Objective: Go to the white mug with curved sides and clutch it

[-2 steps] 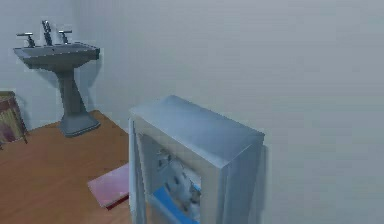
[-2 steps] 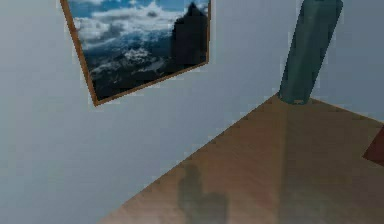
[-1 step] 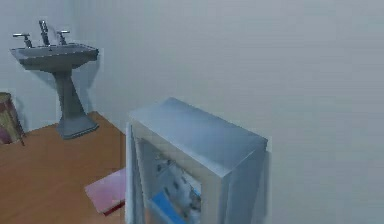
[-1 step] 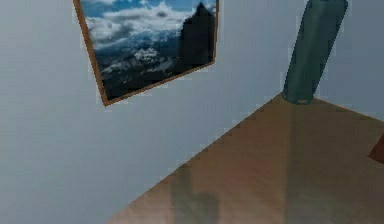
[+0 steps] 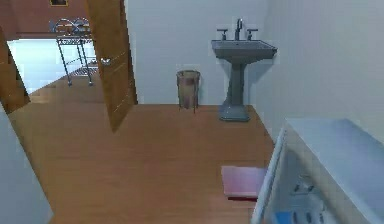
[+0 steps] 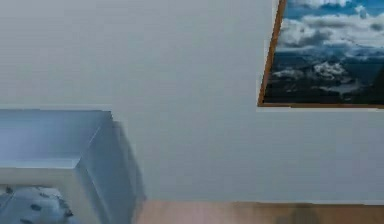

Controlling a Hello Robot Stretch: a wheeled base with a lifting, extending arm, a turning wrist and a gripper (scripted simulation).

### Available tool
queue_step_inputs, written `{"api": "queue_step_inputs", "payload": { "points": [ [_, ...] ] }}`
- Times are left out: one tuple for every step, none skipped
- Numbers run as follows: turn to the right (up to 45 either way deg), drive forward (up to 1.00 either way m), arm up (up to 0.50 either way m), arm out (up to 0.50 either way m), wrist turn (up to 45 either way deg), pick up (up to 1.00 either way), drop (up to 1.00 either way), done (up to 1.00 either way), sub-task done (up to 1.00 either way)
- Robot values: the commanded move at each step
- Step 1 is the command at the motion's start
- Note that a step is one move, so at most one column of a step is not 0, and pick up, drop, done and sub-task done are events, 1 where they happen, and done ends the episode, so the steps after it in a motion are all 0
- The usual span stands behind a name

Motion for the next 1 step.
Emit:
{"api": "queue_step_inputs", "payload": {
  "points": [
    [-27.0,0.0,0.0,0.0,0.0,0.0,0.0,0.0,0.0]
  ]
}}
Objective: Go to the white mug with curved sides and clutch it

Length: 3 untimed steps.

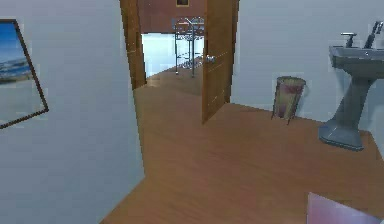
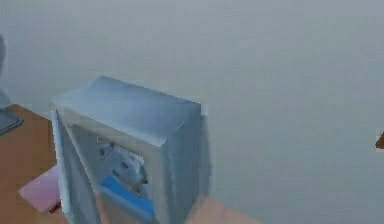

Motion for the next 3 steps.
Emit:
{"api": "queue_step_inputs", "payload": {
  "points": [
    [0.0,1.0,0.0,0.0,0.0,0.0,0.0,0.0,0.0],
    [0.0,0.3,0.0,0.0,0.0,0.0,0.0,0.0,0.0],
    [-12.0,0.0,0.0,0.0,0.0,0.0,0.0,0.0,0.0]
  ]
}}
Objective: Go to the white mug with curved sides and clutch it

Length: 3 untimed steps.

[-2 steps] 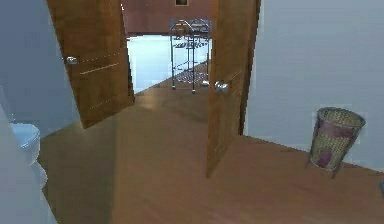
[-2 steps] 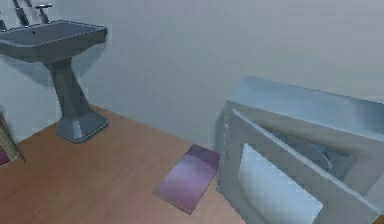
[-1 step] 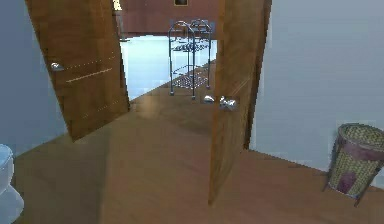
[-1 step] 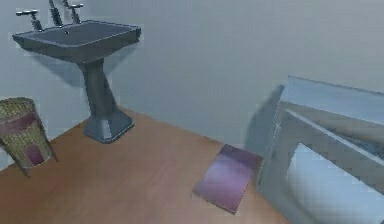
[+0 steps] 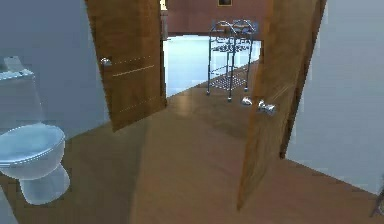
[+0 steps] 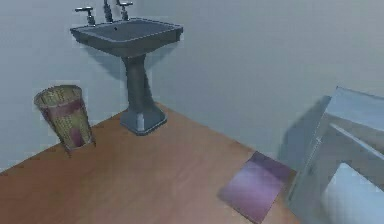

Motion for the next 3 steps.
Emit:
{"api": "queue_step_inputs", "payload": {
  "points": [
    [0.0,1.0,0.0,0.0,0.0,0.0,0.0,0.0,0.0],
    [-3.0,0.0,0.0,0.0,0.0,0.0,0.0,0.0,0.0],
    [0.0,0.35,0.0,0.0,0.0,0.0,0.0,0.0,0.0]
  ]
}}
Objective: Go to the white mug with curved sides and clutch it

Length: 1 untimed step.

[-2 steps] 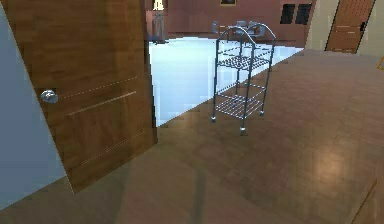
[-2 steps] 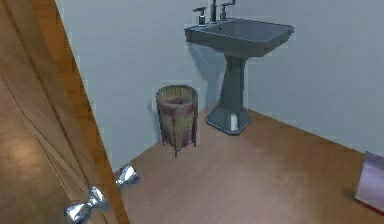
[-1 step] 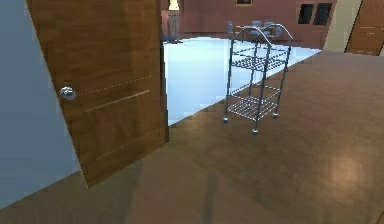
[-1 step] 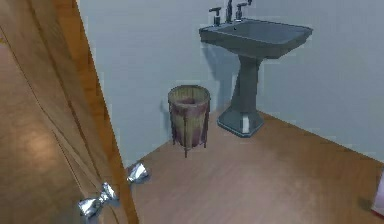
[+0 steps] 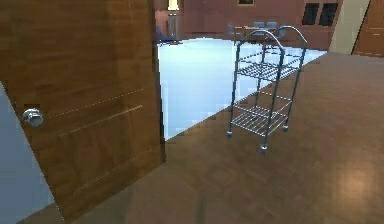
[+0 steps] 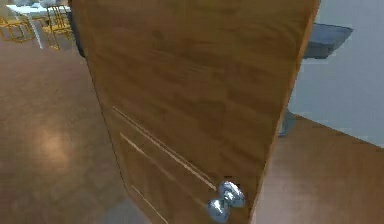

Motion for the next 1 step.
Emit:
{"api": "queue_step_inputs", "payload": {
  "points": [
    [6.0,0.0,0.0,0.0,0.0,0.0,0.0,0.0,0.0]
  ]
}}
